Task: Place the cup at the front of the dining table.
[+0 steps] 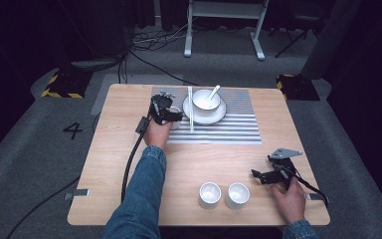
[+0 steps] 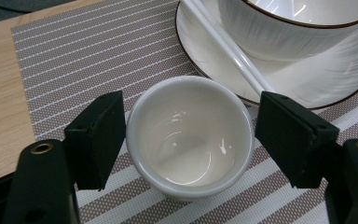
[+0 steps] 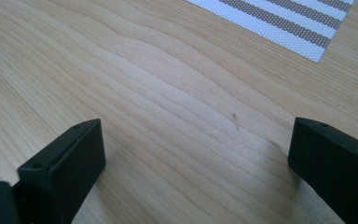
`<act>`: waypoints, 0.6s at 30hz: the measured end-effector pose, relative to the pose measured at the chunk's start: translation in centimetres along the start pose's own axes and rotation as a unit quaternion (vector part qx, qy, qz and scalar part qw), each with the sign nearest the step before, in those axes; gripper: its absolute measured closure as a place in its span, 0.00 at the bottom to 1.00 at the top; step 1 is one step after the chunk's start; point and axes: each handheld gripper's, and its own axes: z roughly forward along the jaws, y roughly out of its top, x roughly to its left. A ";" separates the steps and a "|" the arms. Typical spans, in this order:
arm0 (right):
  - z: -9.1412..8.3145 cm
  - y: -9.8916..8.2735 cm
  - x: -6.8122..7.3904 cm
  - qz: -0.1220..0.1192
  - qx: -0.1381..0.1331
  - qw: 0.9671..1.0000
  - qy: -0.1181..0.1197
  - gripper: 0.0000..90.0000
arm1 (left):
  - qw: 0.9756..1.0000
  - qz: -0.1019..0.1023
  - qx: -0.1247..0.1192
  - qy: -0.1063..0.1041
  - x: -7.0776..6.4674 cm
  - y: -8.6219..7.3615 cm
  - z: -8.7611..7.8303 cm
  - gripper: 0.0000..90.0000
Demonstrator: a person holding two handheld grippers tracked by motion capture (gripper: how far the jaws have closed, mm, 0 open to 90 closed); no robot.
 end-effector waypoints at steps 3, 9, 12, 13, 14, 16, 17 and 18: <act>0.0 0.0 0.0 0.000 0.000 1.000 -0.001 0.05 | 1.000 -0.001 0.001 -0.001 0.0 0.0 -0.5 0.29; 0.1 0.0 0.0 0.001 0.001 1.000 0.000 0.03 | 1.000 0.021 0.008 -0.005 -0.6 0.2 -2.0 0.29; 0.2 0.1 0.1 -0.001 0.003 1.000 0.001 0.02 | 1.000 0.026 -0.005 -0.013 -0.9 -0.1 -3.3 0.30; 0.2 0.2 0.1 -0.002 0.004 1.000 0.002 0.01 | 1.000 0.024 -0.007 -0.017 -0.9 -0.2 -3.6 0.30; 0.2 0.2 0.1 -0.002 0.004 1.000 0.002 0.01 | 1.000 0.024 -0.007 -0.017 -0.9 -0.2 -3.6 0.30; 0.2 0.2 0.1 -0.001 0.004 1.000 0.000 0.01 | 0.999 0.019 -0.008 -0.025 -0.8 -0.5 -4.5 0.30; 0.2 0.1 0.2 0.001 0.004 1.000 0.000 0.01 | 0.999 0.020 -0.007 -0.026 -0.9 -0.6 -4.7 0.30; 0.2 0.1 0.3 0.002 0.004 1.000 -0.001 0.01 | 0.999 0.023 -0.009 -0.028 -1.0 -0.8 -5.0 0.30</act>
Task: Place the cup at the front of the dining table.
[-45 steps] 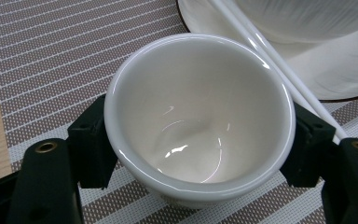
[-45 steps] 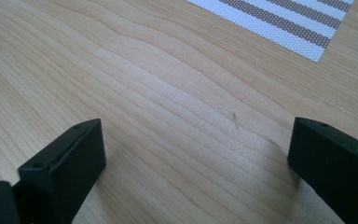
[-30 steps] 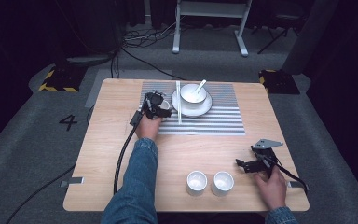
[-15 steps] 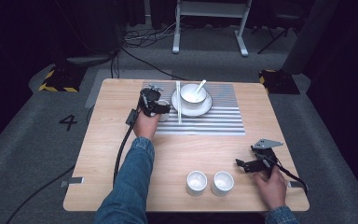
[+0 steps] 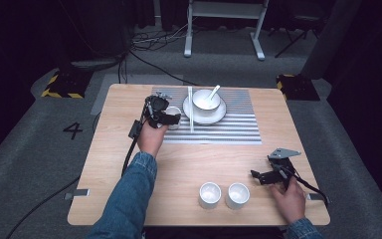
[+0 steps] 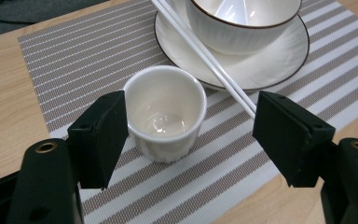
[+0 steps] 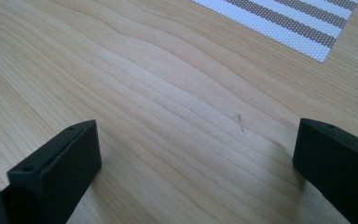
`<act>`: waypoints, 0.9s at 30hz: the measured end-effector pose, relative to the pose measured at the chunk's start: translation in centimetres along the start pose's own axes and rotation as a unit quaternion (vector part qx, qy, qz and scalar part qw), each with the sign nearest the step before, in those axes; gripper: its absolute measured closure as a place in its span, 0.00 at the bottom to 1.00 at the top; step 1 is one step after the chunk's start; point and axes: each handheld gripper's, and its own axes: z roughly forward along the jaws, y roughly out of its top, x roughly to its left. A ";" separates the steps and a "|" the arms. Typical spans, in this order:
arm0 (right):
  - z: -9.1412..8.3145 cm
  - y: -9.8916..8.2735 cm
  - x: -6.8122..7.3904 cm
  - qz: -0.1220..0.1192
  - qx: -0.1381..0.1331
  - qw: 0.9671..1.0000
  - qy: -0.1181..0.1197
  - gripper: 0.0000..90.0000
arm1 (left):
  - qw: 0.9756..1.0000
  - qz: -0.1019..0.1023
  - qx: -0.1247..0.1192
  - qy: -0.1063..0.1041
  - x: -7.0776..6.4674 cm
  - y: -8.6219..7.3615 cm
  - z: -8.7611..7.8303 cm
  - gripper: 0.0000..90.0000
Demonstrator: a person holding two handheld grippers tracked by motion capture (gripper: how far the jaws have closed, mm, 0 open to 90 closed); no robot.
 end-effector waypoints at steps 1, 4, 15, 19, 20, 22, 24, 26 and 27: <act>0.0 0.0 0.0 0.000 0.000 1.000 0.000 0.01 | 1.000 0.002 -0.003 -0.007 -0.1 -0.2 -0.3 0.30; 0.0 0.0 0.0 0.000 0.000 1.000 0.000 0.01 | 1.000 -0.004 -0.012 -0.026 -0.4 -0.6 -1.2 0.30; 0.0 0.0 0.1 0.001 0.001 1.000 -0.003 0.01 | 0.999 0.022 -0.014 -0.044 -2.5 -2.2 -4.5 0.30; 0.0 0.0 0.1 0.002 0.001 1.000 -0.004 0.01 | 0.998 0.042 -0.008 -0.036 -3.0 -2.9 -5.4 0.29; 0.0 0.0 0.1 0.002 0.001 1.000 -0.004 0.01 | 0.998 0.042 -0.009 -0.039 -3.1 -3.1 -5.6 0.29; 0.0 0.0 0.1 0.002 0.001 1.000 -0.004 0.01 | 0.998 0.044 -0.012 -0.041 -3.2 -3.5 -6.2 0.29; 0.0 0.0 0.1 0.002 0.001 1.000 -0.003 0.01 | 0.998 0.049 -0.012 -0.039 -3.3 -3.7 -6.6 0.29; 0.0 0.0 0.1 0.002 0.001 1.000 -0.003 0.01 | 0.997 0.062 -0.010 -0.037 -3.6 -4.4 -7.5 0.29; 0.0 0.0 0.1 0.002 0.001 1.000 -0.003 0.01 | 0.997 0.062 -0.010 -0.037 -3.6 -4.4 -7.5 0.29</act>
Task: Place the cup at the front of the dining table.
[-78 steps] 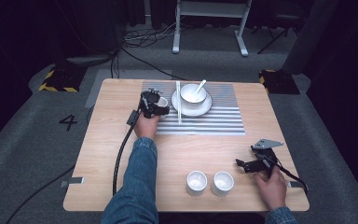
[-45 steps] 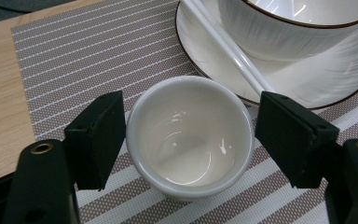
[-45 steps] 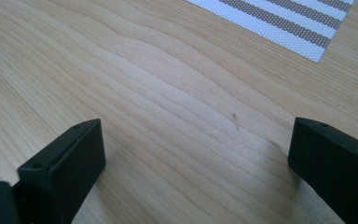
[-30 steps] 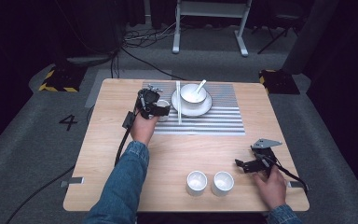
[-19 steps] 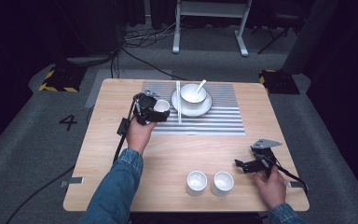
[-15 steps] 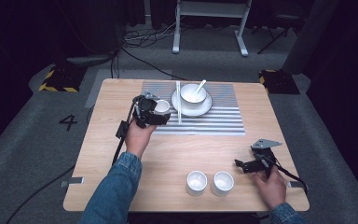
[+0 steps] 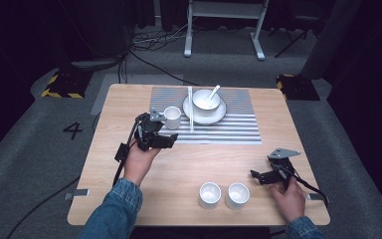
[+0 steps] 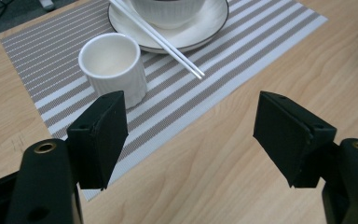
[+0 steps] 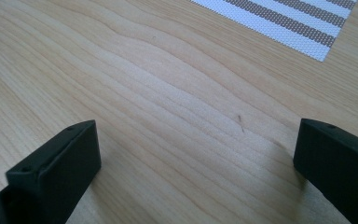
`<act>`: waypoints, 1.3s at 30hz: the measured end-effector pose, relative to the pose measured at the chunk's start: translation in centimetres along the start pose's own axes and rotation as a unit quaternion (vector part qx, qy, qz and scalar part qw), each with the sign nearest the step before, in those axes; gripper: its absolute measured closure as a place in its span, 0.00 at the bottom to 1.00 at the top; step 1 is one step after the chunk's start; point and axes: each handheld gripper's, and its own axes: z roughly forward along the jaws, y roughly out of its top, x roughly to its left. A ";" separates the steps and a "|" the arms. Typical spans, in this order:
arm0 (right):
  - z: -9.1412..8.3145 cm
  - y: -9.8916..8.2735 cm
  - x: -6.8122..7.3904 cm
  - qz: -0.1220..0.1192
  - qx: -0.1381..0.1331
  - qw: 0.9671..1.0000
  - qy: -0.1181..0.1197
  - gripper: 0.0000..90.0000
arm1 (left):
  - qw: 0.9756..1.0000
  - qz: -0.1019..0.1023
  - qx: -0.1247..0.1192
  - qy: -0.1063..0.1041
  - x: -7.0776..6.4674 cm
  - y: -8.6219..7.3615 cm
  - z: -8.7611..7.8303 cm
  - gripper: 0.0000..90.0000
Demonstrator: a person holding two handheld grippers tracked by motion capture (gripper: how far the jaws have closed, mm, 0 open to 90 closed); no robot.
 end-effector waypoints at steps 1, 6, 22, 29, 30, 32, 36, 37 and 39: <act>0.0 0.0 0.0 0.000 0.000 1.000 0.000 0.01 | 1.000 0.007 0.006 -0.004 -0.2 -0.4 -0.6 0.29; 0.0 0.0 0.0 0.000 0.000 1.000 0.000 0.01 | 1.000 0.018 0.013 -0.013 -0.6 -1.3 -1.7 0.29; 0.0 0.0 0.0 -0.001 0.000 1.000 0.002 0.01 | 0.997 0.060 0.044 -0.034 -2.0 -4.2 -3.2 0.29; 0.0 0.0 0.0 -0.001 -0.001 1.000 0.003 0.01 | 0.996 0.047 0.052 -0.047 -2.1 -5.8 -2.7 0.29; 0.0 0.0 0.0 -0.001 -0.001 1.000 0.002 0.01 | 0.996 0.049 0.055 -0.047 -2.0 -5.9 -2.7 0.29; 0.0 0.0 0.0 -0.001 -0.001 1.000 0.003 0.01 | 0.996 0.046 0.058 -0.048 -2.0 -6.5 -2.8 0.29; 0.0 0.0 0.0 -0.001 0.000 1.000 0.002 0.01 | 0.996 0.045 0.060 -0.050 -2.0 -7.4 -3.2 0.29; 0.0 0.0 0.0 -0.001 0.000 1.000 0.002 0.01 | 0.996 0.045 0.060 -0.050 -2.0 -7.4 -3.2 0.29; 0.0 0.0 0.0 -0.001 -0.001 1.000 0.002 0.01 | 0.996 0.043 0.062 -0.051 -2.1 -8.3 -3.2 0.29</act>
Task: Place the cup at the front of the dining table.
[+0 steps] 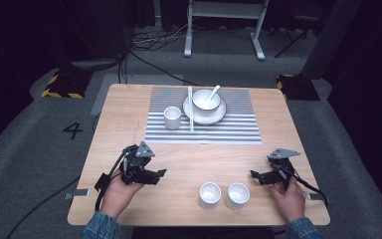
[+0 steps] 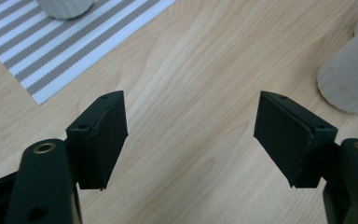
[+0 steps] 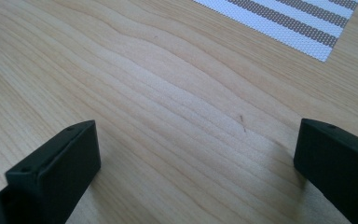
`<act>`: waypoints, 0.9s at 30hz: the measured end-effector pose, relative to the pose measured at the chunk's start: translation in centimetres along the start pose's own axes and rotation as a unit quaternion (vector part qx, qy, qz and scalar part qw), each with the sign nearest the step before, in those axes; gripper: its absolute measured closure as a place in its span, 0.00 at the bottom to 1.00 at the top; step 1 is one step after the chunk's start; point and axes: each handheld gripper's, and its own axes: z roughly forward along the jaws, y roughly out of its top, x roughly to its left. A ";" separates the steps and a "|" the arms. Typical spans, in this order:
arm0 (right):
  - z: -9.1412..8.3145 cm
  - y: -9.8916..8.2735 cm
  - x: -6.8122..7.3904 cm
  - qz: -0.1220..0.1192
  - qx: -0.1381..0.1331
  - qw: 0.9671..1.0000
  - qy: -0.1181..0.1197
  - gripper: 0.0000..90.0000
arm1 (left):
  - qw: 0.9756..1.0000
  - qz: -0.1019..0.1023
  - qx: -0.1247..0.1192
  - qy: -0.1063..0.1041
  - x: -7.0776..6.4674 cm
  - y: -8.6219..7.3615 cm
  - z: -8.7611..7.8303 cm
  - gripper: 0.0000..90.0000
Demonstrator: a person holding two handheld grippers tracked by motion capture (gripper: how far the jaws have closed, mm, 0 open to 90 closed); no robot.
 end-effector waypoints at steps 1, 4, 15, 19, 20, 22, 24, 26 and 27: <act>0.0 0.0 0.0 0.000 0.000 1.000 0.000 0.01 | 1.000 0.000 0.002 -0.001 0.0 -0.3 0.0 0.29; 0.0 0.0 0.0 0.000 0.000 1.000 0.000 0.01 | 1.000 0.001 0.003 -0.001 -0.1 -0.9 0.1 0.29; 0.0 0.0 0.0 0.000 0.000 1.000 0.000 0.01 | 1.000 0.001 -0.002 0.004 -0.3 -4.2 0.3 0.29; 0.0 0.0 0.0 0.000 0.000 1.000 0.000 0.01 | 1.000 -0.003 -0.001 0.003 -0.2 -5.1 0.6 0.28; 0.0 0.0 0.0 0.000 0.000 1.000 0.000 0.01 | 1.000 -0.002 -0.001 0.003 -0.1 -5.3 0.6 0.28; 0.0 0.0 0.0 0.000 0.000 1.000 0.000 0.01 | 1.000 -0.006 0.000 0.002 0.0 -6.0 0.9 0.28; 0.0 0.0 0.0 0.000 0.000 1.000 0.000 0.01 | 1.000 -0.014 -0.002 0.001 0.1 -6.5 1.2 0.28; 0.0 0.0 0.0 0.000 0.000 1.000 0.000 0.01 | 1.000 -0.017 0.000 0.004 0.4 -7.0 1.4 0.28; 0.0 0.0 0.0 0.000 0.000 1.000 0.000 0.01 | 1.000 -0.017 0.000 0.004 0.4 -7.0 1.4 0.28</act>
